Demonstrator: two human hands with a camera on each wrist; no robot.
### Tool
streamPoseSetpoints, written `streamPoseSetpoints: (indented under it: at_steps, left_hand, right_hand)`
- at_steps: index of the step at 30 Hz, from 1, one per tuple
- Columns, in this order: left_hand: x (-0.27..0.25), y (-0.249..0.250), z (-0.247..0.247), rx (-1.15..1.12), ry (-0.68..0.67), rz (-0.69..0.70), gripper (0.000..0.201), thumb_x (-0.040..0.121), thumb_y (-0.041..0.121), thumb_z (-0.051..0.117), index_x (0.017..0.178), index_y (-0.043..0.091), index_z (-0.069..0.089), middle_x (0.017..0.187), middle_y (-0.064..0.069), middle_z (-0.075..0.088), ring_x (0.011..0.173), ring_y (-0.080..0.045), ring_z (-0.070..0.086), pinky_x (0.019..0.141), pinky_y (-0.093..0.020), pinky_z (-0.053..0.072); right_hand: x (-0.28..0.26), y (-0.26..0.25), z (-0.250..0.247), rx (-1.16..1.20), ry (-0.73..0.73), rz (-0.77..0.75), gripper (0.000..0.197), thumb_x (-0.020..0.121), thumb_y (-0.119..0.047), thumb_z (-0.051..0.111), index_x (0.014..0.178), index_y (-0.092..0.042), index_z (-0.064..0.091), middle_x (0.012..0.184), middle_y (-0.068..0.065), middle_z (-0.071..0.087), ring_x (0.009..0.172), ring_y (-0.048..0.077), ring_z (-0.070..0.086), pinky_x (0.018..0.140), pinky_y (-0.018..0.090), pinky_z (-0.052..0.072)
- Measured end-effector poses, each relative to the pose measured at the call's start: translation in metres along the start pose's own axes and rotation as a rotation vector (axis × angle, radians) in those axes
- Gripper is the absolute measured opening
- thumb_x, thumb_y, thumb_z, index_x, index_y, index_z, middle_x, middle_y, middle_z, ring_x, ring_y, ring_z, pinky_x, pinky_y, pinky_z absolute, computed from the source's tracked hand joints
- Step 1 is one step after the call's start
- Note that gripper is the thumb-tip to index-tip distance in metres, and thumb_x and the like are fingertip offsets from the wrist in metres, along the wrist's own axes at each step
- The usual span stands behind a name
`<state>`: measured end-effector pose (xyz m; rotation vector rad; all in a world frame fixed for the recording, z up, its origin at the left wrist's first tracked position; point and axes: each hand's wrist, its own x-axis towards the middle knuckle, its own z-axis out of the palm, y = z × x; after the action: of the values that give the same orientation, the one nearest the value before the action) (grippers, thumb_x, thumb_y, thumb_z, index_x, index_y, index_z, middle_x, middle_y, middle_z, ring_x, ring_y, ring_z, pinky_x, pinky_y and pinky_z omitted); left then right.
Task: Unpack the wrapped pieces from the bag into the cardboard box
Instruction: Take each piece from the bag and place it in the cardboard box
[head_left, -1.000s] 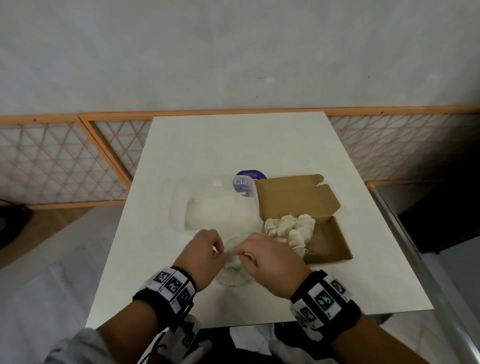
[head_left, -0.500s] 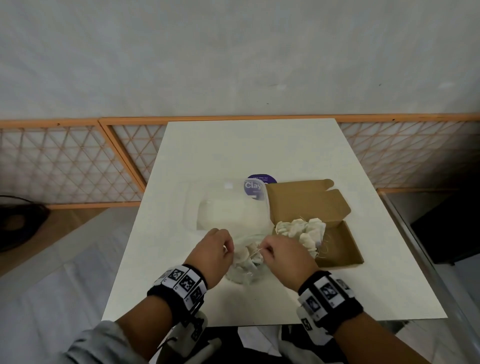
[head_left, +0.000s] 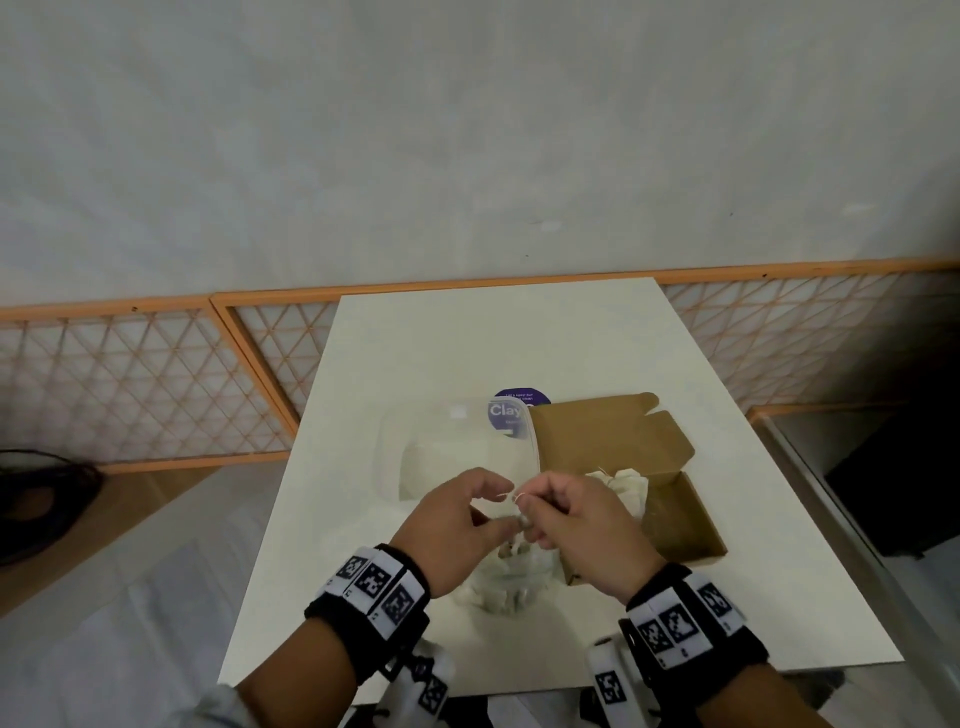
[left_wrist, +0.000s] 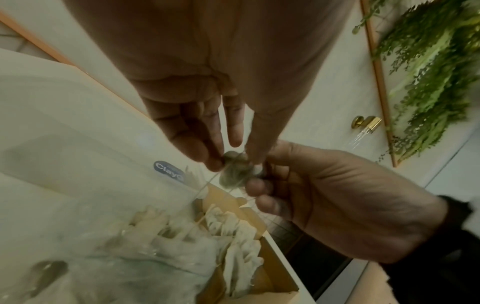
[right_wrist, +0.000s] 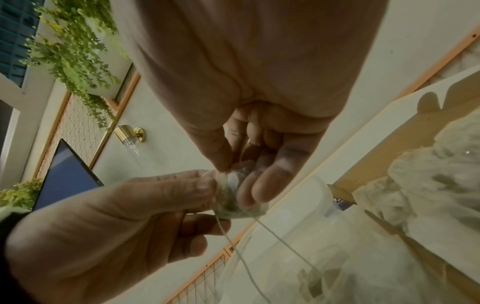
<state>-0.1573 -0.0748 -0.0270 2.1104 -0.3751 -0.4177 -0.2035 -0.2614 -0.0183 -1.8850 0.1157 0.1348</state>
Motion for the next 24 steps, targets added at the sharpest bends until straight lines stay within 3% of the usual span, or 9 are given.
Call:
streamPoseSetpoints:
  at_steps: [2,5,8,10,14,16,19,21,24]
  left_hand:
    - [0.003,-0.004,-0.003,0.016,0.029,-0.014,0.015,0.09,0.028,0.075,0.103,0.034,0.068,0.1,0.012,0.073,0.074,-0.002,0.068,0.075,-0.028,0.059]
    - [0.005,-0.008,-0.009,0.01,0.021,-0.046,0.014,0.091,0.019,0.071,0.094,0.032,0.07,0.088,0.006,0.074,0.076,-0.007,0.067,0.081,-0.035,0.06]
    - [0.007,-0.01,-0.012,0.05,0.036,-0.042,0.016,0.096,0.019,0.066,0.094,0.034,0.07,0.088,0.013,0.071,0.074,-0.001,0.064,0.074,-0.019,0.052]
    - [0.007,-0.01,-0.014,0.075,0.05,-0.041,0.017,0.099,0.02,0.062,0.095,0.034,0.07,0.086,0.017,0.068,0.074,0.001,0.063,0.067,-0.011,0.044]
    - [0.004,-0.009,-0.017,0.076,0.057,-0.056,0.018,0.098,0.017,0.059,0.097,0.031,0.071,0.082,0.016,0.067,0.063,0.005,0.058,0.057,-0.009,0.041]
    - [0.001,-0.008,-0.018,0.024,0.047,-0.043,0.022,0.095,0.012,0.06,0.102,0.03,0.071,0.091,0.012,0.069,0.061,0.005,0.058,0.057,-0.011,0.044]
    - [-0.006,-0.004,-0.015,-0.103,-0.024,0.005,0.033,0.091,0.014,0.068,0.117,0.035,0.067,0.11,0.013,0.069,0.084,0.004,0.067,0.071,-0.013,0.054]
    - [-0.005,-0.002,-0.01,-0.129,-0.029,0.024,0.033,0.089,0.023,0.076,0.117,0.036,0.066,0.104,0.014,0.07,0.084,0.003,0.068,0.076,-0.018,0.056]
    - [0.002,-0.005,-0.007,-0.089,0.048,0.026,0.014,0.091,0.023,0.074,0.102,0.032,0.069,0.082,0.009,0.071,0.07,-0.003,0.063,0.074,-0.03,0.056]
  right_hand:
    - [0.0,-0.001,0.002,0.015,0.012,0.002,0.008,0.101,-0.017,0.065,0.099,-0.014,0.073,0.086,0.005,0.076,0.079,0.016,0.076,0.073,0.031,0.063]
    - [0.0,-0.003,0.002,0.039,0.039,0.031,0.006,0.1,-0.018,0.066,0.105,-0.019,0.07,0.088,0.007,0.076,0.081,0.018,0.077,0.078,0.037,0.064]
    - [0.002,-0.005,0.002,0.078,0.049,0.066,0.01,0.1,-0.015,0.066,0.109,-0.019,0.067,0.09,0.01,0.077,0.083,0.022,0.077,0.08,0.039,0.065]
    - [0.004,-0.007,0.002,0.091,0.05,0.078,0.01,0.101,-0.012,0.065,0.109,-0.016,0.068,0.091,0.01,0.078,0.083,0.021,0.077,0.078,0.035,0.065]
    - [0.004,-0.011,-0.001,0.122,0.051,0.094,0.01,0.102,-0.009,0.063,0.11,-0.013,0.069,0.093,0.012,0.078,0.078,0.016,0.076,0.074,0.028,0.063]
    - [0.003,-0.013,-0.001,0.142,0.061,0.104,0.011,0.102,-0.008,0.062,0.11,-0.011,0.069,0.094,0.013,0.078,0.077,0.017,0.076,0.073,0.028,0.063]
    - [0.002,-0.014,0.0,0.164,0.057,0.104,0.012,0.103,-0.007,0.061,0.109,-0.01,0.07,0.094,0.012,0.078,0.081,0.022,0.078,0.076,0.032,0.065]
    - [0.001,-0.015,0.001,0.201,0.046,0.113,0.013,0.103,-0.008,0.059,0.109,-0.009,0.072,0.097,0.013,0.077,0.087,0.027,0.079,0.077,0.034,0.065]
    - [0.001,-0.013,0.002,0.237,0.034,0.131,0.017,0.103,-0.004,0.057,0.112,-0.009,0.071,0.102,0.014,0.076,0.091,0.027,0.079,0.079,0.031,0.065]
